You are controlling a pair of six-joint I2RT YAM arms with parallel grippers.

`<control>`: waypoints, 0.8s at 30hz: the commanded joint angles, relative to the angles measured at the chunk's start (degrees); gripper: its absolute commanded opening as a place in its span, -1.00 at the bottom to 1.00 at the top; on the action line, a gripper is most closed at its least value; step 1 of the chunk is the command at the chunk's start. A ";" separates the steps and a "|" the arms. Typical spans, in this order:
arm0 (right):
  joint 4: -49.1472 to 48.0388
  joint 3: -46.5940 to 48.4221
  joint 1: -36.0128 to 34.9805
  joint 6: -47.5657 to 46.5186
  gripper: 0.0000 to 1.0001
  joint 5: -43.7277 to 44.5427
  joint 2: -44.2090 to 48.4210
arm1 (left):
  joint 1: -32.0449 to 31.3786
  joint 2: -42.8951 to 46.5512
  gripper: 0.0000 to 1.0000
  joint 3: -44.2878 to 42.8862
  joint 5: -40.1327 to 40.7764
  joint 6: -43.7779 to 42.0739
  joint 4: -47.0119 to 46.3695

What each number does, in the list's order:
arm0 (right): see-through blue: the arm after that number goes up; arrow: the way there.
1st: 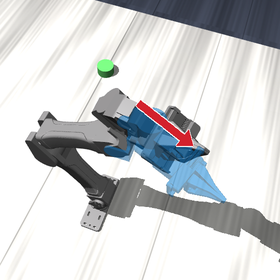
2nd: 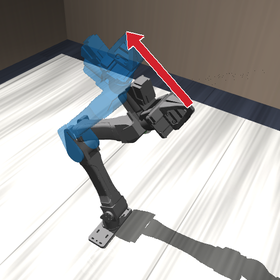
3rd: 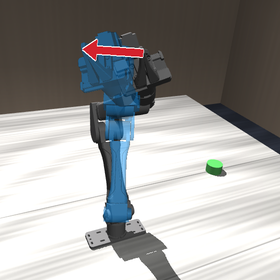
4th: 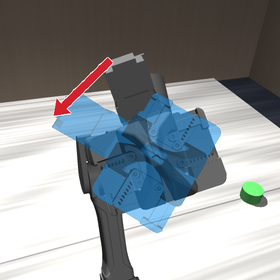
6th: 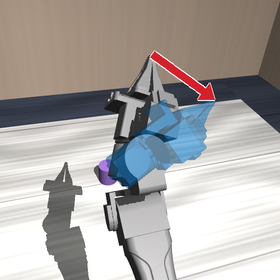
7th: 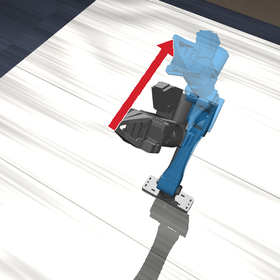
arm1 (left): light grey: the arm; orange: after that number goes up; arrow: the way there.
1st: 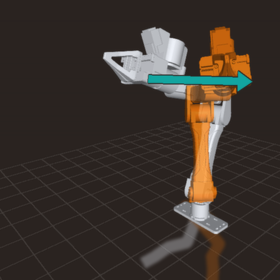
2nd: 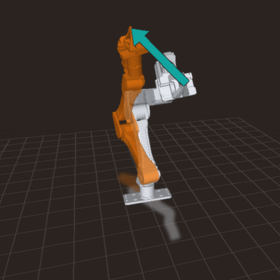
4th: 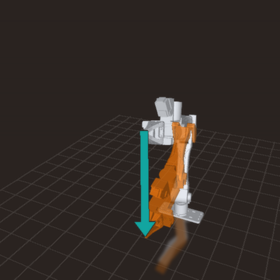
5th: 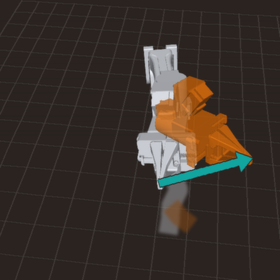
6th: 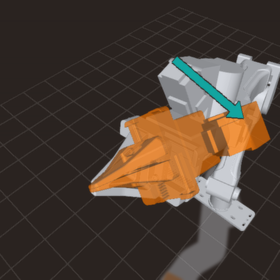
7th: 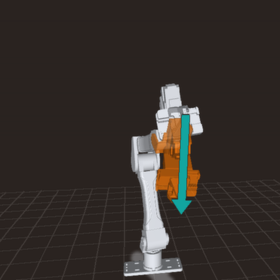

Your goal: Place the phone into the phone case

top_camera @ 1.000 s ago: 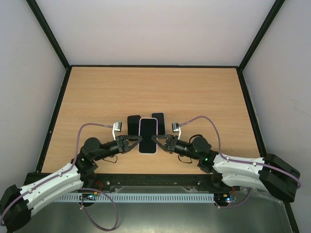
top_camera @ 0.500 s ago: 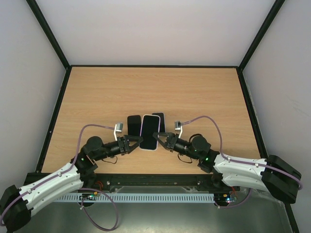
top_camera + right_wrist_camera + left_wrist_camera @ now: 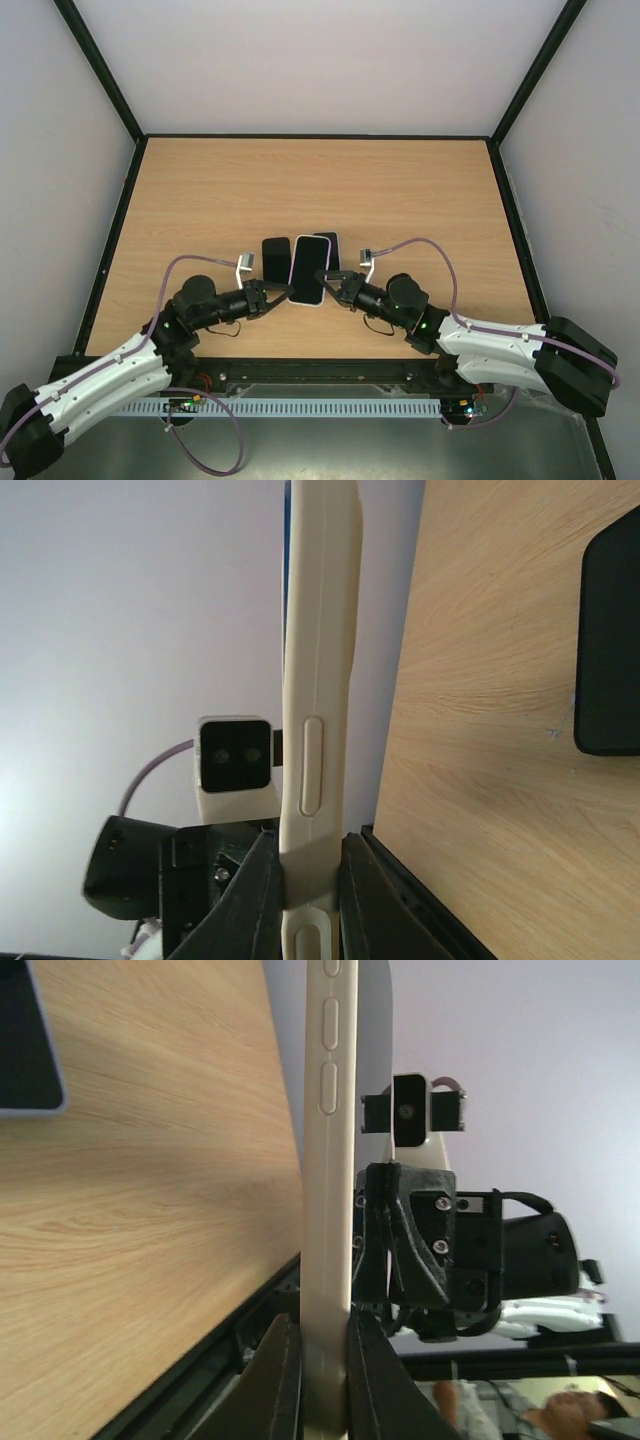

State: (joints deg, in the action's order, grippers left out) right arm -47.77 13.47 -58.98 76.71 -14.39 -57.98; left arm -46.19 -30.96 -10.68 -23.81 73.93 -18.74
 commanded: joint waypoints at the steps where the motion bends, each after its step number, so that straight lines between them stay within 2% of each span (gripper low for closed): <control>1: -2.40 1.80 -0.16 -3.86 -0.83 0.60 0.41 | 0.17 -2.61 -0.95 -6.27 2.20 -4.67 12.56; 6: -1.06 1.03 -0.16 -4.89 -0.83 -0.04 0.64 | 0.20 -4.59 -0.95 -8.34 3.42 -6.47 15.21; 10: 1.65 1.64 -0.17 -6.30 -0.83 -0.30 1.72 | 0.18 -5.33 -0.81 -7.46 2.54 -5.36 12.26; 13: 2.76 1.44 -0.16 -6.92 -0.83 0.96 2.47 | 0.15 -4.81 -0.58 -6.67 2.50 -4.50 10.57; 17: 4.33 2.29 1.06 -7.77 -0.83 1.39 2.31 | 0.22 -4.91 0.06 -5.86 4.25 -4.32 11.12; 19: 7.15 3.80 1.81 -9.28 -0.83 0.62 2.17 | 0.34 -5.51 0.28 -5.57 4.89 -4.60 11.78; 22: 12.91 5.84 3.20 -12.29 -0.83 -0.58 2.90 | 0.37 -6.28 0.48 -5.82 5.10 -6.32 12.03; 24: 13.04 6.08 3.94 -13.51 -0.83 -2.45 3.84 | 0.48 -6.09 0.52 -6.17 5.45 -7.49 11.30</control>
State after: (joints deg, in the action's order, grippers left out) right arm -35.31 15.77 -56.51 67.88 -14.35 -56.93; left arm -46.19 -37.04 -16.91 -19.49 68.90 -7.22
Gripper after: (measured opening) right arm 0.085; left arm 0.742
